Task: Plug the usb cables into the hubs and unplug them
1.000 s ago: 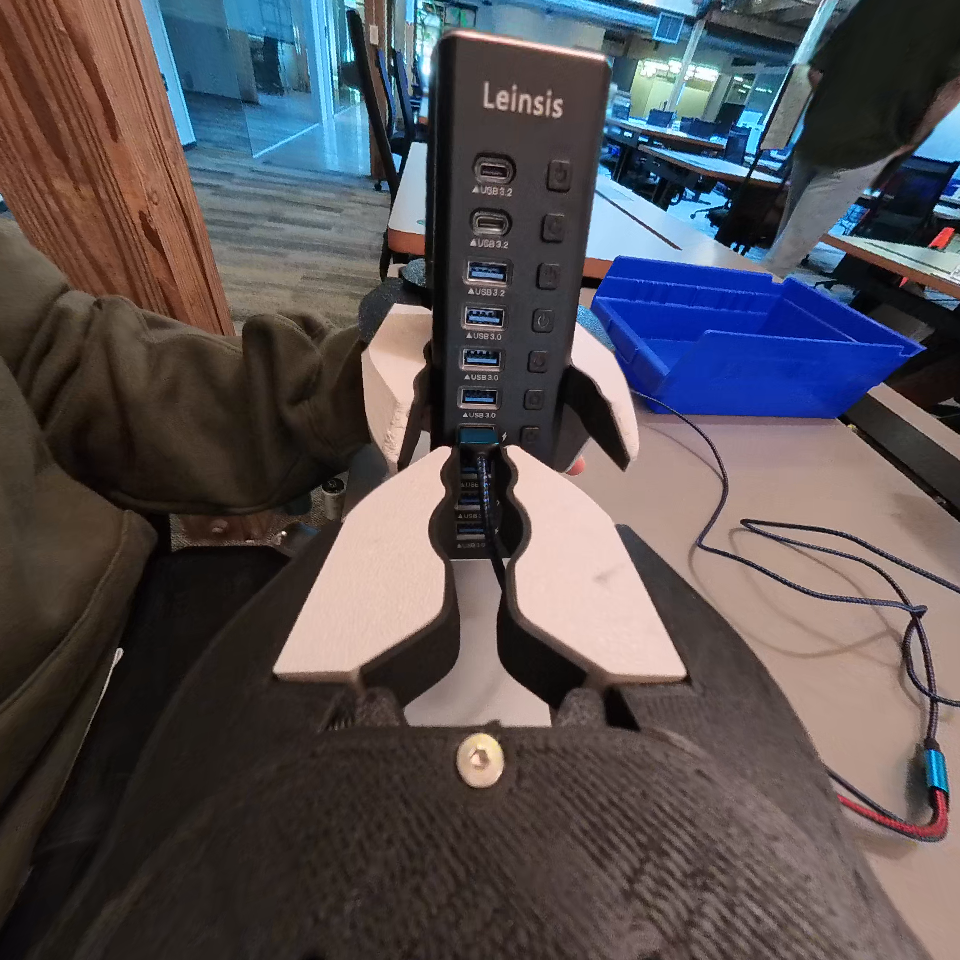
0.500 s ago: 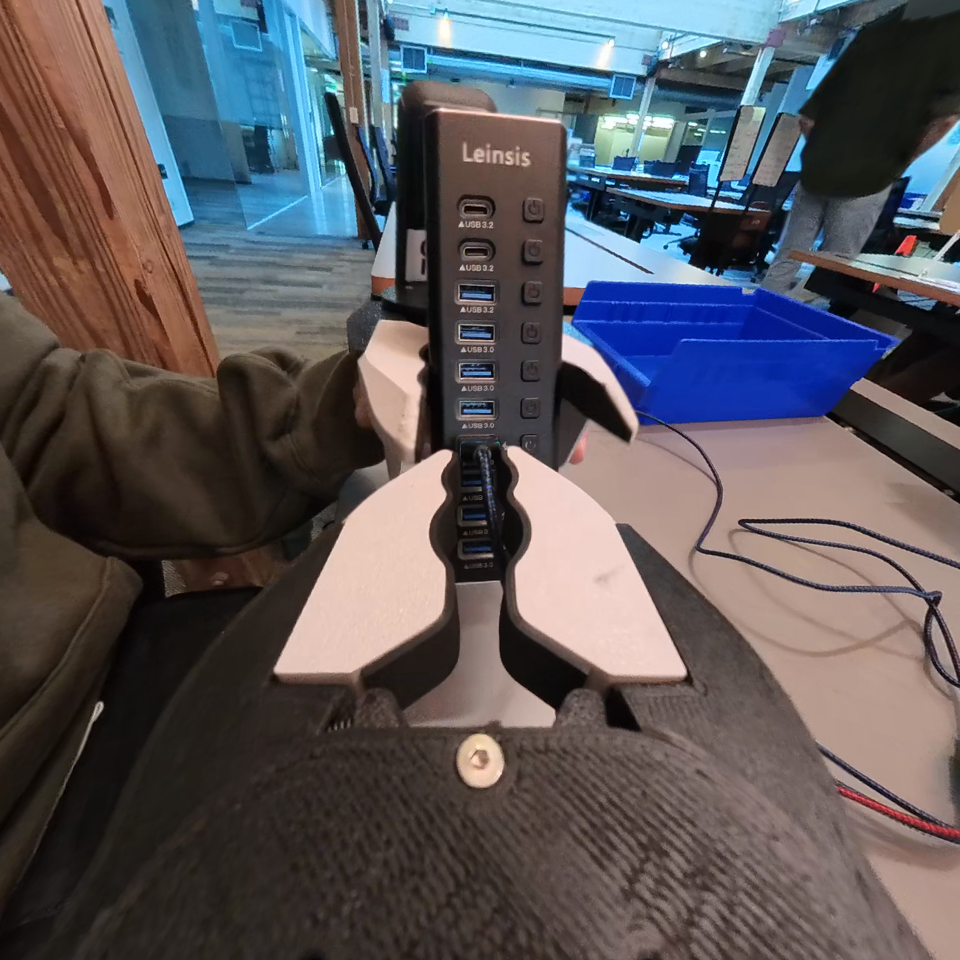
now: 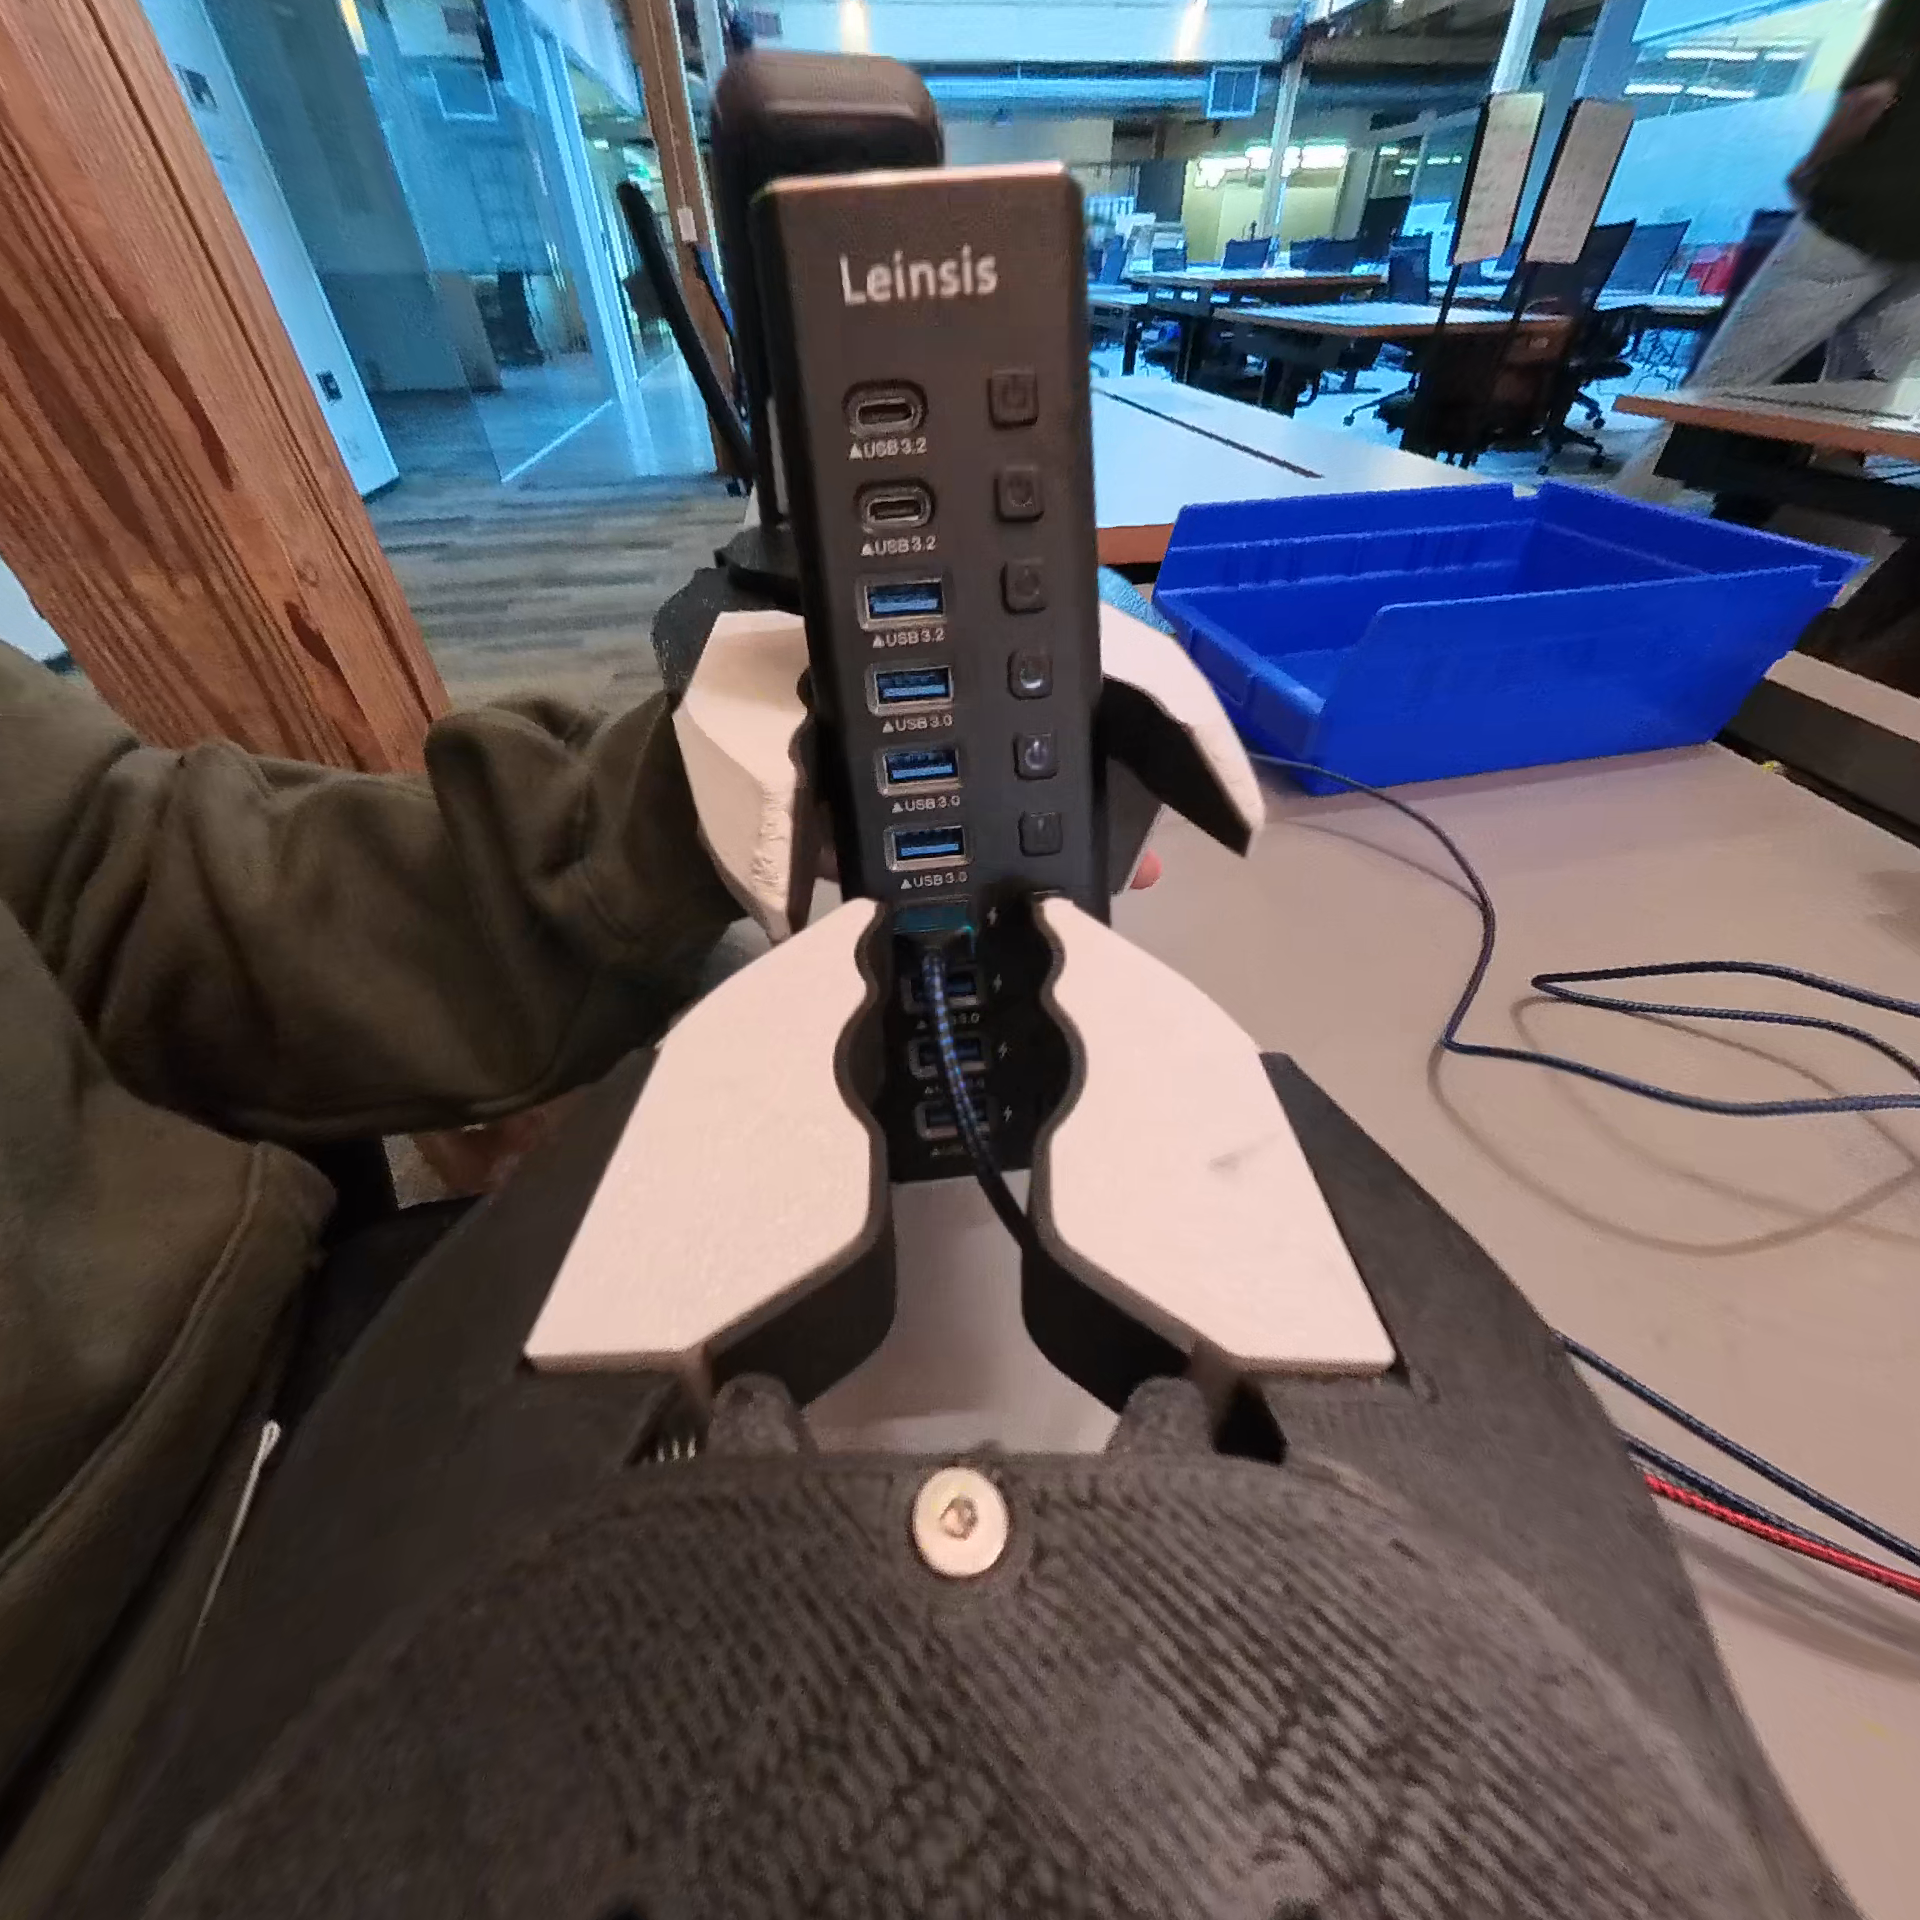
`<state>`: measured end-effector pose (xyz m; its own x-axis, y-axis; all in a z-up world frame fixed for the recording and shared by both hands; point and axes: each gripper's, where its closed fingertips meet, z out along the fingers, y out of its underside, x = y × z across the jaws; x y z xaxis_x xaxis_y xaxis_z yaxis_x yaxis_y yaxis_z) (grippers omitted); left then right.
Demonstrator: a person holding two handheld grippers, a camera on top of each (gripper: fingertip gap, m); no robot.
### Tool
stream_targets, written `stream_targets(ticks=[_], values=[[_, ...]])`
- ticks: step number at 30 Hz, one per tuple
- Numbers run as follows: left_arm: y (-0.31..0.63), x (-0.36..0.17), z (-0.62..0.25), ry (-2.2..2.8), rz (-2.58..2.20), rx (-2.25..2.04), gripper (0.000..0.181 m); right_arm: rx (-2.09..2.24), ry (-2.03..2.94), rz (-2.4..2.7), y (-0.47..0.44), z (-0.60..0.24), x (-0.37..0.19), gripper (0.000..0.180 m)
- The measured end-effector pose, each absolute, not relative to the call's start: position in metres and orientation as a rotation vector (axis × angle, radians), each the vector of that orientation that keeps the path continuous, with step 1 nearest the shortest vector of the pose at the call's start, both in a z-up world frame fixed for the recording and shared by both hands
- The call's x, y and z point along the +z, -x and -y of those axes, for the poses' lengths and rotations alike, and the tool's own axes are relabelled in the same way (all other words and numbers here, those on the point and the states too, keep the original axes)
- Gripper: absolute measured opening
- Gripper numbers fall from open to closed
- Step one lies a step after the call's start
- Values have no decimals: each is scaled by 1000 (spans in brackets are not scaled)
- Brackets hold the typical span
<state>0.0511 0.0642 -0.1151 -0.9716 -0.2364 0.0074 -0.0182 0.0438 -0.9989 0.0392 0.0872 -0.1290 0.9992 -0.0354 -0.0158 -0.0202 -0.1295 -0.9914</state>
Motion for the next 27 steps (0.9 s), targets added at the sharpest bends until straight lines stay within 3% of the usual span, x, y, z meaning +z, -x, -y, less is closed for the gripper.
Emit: stream_targets(ticks=[2, 18, 27], values=[[-52, -117, -64, 266, -2161, -2021, 72, -8, 1700, -5, -35, -88, -130, 14], [-50, -120, -58, 166, -2144, -1950, 72, -145, 1863, 77, -37, -74, -130, 15], [-51, -101, -56, 246, -2031, -2160, 72, -11, 1748, -23, -34, -86, -132, 14]])
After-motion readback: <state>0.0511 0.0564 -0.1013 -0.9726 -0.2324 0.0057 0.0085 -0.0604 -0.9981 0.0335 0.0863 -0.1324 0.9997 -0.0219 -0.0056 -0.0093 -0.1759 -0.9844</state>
